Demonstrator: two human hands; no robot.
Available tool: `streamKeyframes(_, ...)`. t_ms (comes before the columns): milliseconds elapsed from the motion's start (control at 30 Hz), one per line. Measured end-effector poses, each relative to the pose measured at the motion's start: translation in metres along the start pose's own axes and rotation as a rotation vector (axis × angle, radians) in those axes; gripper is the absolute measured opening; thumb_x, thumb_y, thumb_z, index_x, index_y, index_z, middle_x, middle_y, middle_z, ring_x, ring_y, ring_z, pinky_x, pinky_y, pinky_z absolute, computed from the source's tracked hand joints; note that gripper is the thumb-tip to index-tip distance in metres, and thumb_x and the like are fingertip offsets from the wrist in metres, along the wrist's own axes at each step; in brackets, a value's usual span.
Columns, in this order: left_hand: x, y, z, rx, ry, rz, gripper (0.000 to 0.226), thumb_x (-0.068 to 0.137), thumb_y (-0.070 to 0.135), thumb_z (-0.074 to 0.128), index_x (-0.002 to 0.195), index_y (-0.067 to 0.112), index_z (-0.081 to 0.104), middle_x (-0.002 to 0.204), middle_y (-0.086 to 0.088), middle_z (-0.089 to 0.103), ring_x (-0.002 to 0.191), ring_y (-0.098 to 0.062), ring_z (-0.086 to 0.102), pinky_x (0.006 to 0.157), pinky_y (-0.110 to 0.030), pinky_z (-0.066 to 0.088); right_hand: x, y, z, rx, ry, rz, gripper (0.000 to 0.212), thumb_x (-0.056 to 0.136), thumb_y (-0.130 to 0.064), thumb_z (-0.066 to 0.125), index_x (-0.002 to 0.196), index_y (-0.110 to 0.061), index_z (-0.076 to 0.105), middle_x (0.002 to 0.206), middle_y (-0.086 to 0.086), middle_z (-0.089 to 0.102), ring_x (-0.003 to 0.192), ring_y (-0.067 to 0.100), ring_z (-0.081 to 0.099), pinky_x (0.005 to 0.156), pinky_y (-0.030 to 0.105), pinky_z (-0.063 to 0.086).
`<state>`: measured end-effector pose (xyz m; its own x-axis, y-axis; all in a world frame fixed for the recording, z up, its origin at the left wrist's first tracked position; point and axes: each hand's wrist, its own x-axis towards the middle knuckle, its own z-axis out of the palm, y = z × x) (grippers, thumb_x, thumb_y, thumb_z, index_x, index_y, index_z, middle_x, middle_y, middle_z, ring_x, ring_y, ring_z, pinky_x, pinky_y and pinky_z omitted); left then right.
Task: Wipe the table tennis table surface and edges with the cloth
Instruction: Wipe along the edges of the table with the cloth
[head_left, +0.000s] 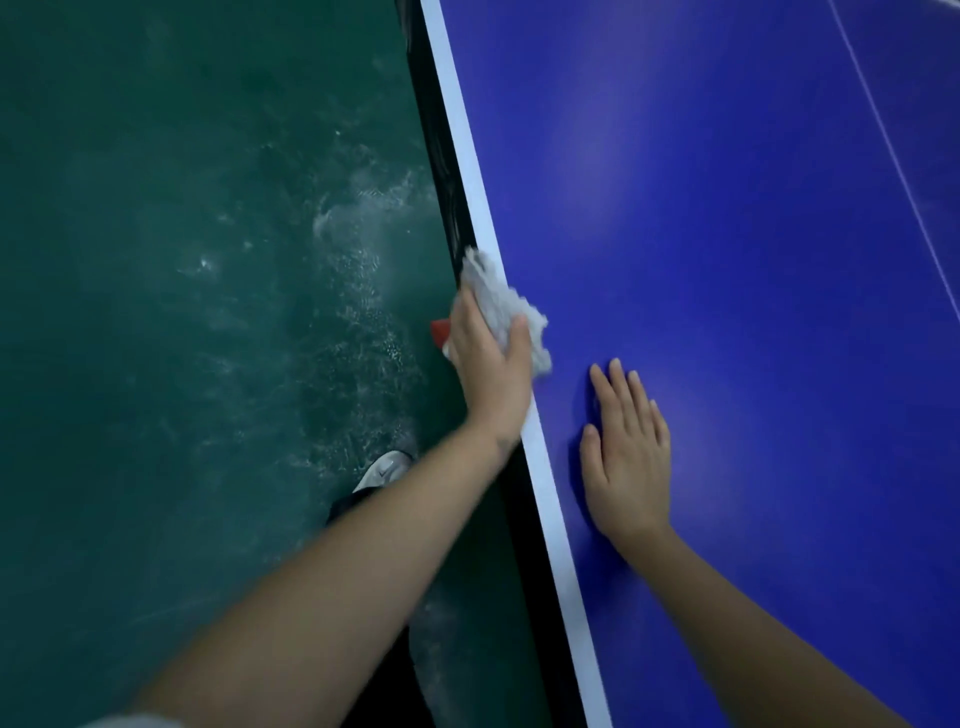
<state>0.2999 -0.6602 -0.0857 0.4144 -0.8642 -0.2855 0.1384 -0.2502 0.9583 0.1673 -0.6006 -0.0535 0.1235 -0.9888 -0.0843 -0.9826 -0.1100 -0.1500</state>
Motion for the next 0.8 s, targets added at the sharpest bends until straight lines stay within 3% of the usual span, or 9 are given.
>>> streamKeyframes(167,0.160,0.049,0.001,-0.073,-0.049,-0.007,0.063,0.096,0.018,0.047,0.150,0.019,0.014,0.148,-0.009,0.031,0.132,-0.022,0.039,0.105,-0.038,0.041,0.002,-0.001,-0.002,0.005,0.000,-0.004,0.056,0.091,-0.030,0.022,0.146,-0.020,0.027,0.153,-0.002,0.023,0.143,0.016,0.018,0.116,0.031,0.007)
streamKeyframes(267,0.223,0.074,-0.003,-0.048,-0.078,-0.023,0.064,0.098,0.017,0.044,0.151,0.018,0.008,0.146,-0.009,0.034,0.118,-0.016,0.049,0.067,-0.009,0.051,0.003,-0.002,-0.003,0.009,-0.010,-0.004,0.056,0.090,-0.028,0.025,0.145,-0.019,0.029,0.152,0.000,0.026,0.142,0.018,0.020,0.115,0.032,0.009)
streamKeyframes(333,0.235,0.082,-0.002,-0.036,-0.063,-0.011,0.064,0.098,0.016,0.043,0.151,0.019,0.007,0.146,-0.009,0.034,0.114,-0.013,0.049,0.060,-0.005,0.048,0.004,-0.002,-0.004,0.006,-0.012,-0.001,0.056,0.090,-0.027,0.027,0.144,-0.017,0.032,0.152,0.002,0.028,0.142,0.019,0.021,0.115,0.034,0.011)
streamKeyframes(400,0.227,0.084,0.000,-0.027,-0.014,0.006,0.063,0.097,0.014,0.043,0.151,0.020,0.010,0.146,-0.008,0.033,0.120,-0.017,0.048,0.073,-0.013,0.052,0.003,-0.002,-0.004,-0.007,-0.021,0.002,0.056,0.089,-0.026,0.027,0.144,-0.016,0.032,0.151,0.003,0.029,0.142,0.020,0.021,0.115,0.035,0.012)
streamKeyframes(433,0.215,0.081,0.000,-0.017,-0.004,0.017,0.064,0.096,0.013,0.043,0.151,0.021,0.010,0.149,-0.007,0.030,0.126,-0.019,0.044,0.089,-0.027,0.052,0.003,-0.002,-0.004,-0.016,-0.023,0.002,0.057,0.089,-0.025,0.028,0.145,-0.016,0.030,0.151,0.003,0.029,0.142,0.020,0.021,0.115,0.035,0.012)
streamKeyframes(500,0.174,0.065,-0.002,-0.008,-0.039,0.041,0.068,0.095,0.013,0.046,0.151,0.021,0.008,0.155,-0.004,0.018,0.138,-0.020,0.029,0.110,-0.043,0.034,0.004,-0.002,-0.004,-0.029,-0.021,0.001,0.059,0.087,-0.024,0.029,0.145,-0.015,0.031,0.151,0.004,0.030,0.141,0.020,0.021,0.114,0.035,0.012)
streamKeyframes(567,0.113,0.041,-0.005,-0.043,-0.095,0.054,0.068,0.096,0.017,0.048,0.149,0.024,0.007,0.157,0.001,0.012,0.142,-0.015,0.020,0.116,-0.045,0.022,0.006,-0.002,-0.005,-0.032,-0.025,0.002,0.060,0.085,-0.023,0.031,0.144,-0.012,0.033,0.150,0.006,0.032,0.139,0.022,0.023,0.113,0.036,0.013)
streamKeyframes(700,0.020,0.011,-0.004,-0.043,-0.068,-0.010,0.068,0.096,0.021,0.049,0.139,0.050,0.005,0.153,0.018,0.013,0.140,0.001,0.018,0.117,-0.039,0.022,0.009,-0.004,-0.006,-0.038,-0.045,0.000,0.065,0.081,-0.024,0.033,0.144,-0.016,0.027,0.151,0.006,0.032,0.143,0.017,0.017,0.112,0.034,0.014)
streamKeyframes(800,0.038,0.021,-0.002,-0.058,-0.051,-0.059,0.068,0.094,0.019,0.052,0.135,0.053,0.009,0.149,0.019,0.019,0.136,0.003,0.022,0.116,-0.036,0.024,0.012,-0.002,-0.005,-0.024,-0.045,-0.013,0.078,0.075,-0.026,0.035,0.150,-0.027,0.011,0.159,-0.009,0.006,0.146,0.009,0.001,0.112,0.032,0.013)
